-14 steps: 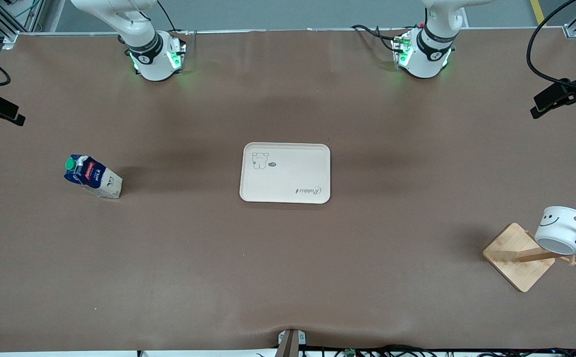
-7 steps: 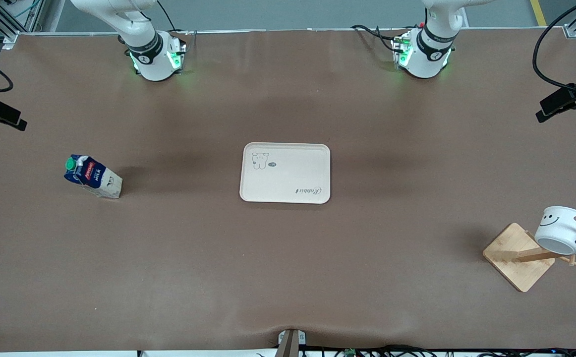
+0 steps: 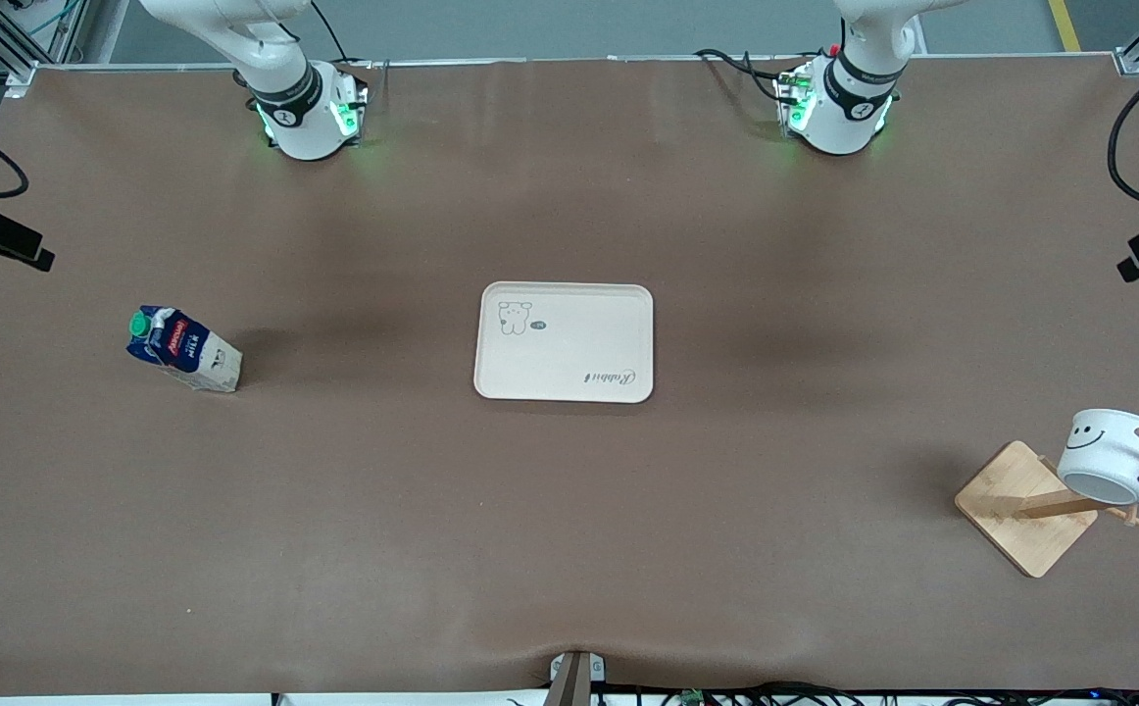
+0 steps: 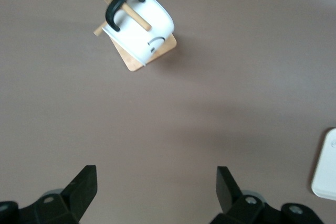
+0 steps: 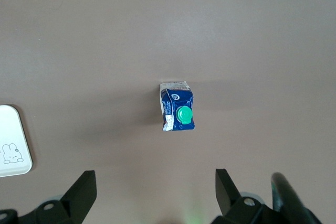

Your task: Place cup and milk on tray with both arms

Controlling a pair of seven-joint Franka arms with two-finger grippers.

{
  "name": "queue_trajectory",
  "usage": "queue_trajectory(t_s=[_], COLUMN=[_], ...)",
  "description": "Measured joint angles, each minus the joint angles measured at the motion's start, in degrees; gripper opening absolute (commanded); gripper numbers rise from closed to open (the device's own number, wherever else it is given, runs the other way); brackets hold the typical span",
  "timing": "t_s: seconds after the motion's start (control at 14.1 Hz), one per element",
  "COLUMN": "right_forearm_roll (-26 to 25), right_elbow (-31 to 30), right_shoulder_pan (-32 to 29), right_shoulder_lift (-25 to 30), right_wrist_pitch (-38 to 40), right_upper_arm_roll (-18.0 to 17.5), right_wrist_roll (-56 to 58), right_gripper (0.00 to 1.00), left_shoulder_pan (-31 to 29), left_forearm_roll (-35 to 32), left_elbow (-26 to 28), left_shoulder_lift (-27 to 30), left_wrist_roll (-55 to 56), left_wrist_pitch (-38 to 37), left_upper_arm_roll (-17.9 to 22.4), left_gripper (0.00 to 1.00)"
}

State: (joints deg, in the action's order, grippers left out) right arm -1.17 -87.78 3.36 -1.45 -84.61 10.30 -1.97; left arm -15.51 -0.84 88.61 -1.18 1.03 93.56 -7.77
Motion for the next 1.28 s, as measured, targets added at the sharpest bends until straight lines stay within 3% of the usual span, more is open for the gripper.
queue_trajectory(t_s=[0.28,0.64,1.28], right_forearm_roll=[0.06,0.13,0.18], right_elbow=[0.00,-0.15,-0.65], right_shoulder_pan=[-0.03,1.31,0.14], right_shoulder_lift=[-0.69,-2.66,-7.52], right_wrist_pitch=[-0.06,-0.02,0.32], right_upper_arm_roll=[-0.04,-0.87,-0.50], right_wrist_roll=[0.01,-0.01,-0.01], right_gripper=[1.00,1.00,1.00], left_shoulder_pan=[-3.80,-10.79,-11.06], left_forearm_roll=[3.21,13.11,25.99], left_elbow=[5.14,13.58,23.55], left_shoulder_lift=[0.00,0.03,-0.79], left_wrist_roll=[-2.79,-18.07,-34.84], left_wrist_pitch=[8.21,21.07,39.15], left_upper_arm_roll=[-0.01,0.11,0.03], left_gripper=[1.00,1.00,1.00])
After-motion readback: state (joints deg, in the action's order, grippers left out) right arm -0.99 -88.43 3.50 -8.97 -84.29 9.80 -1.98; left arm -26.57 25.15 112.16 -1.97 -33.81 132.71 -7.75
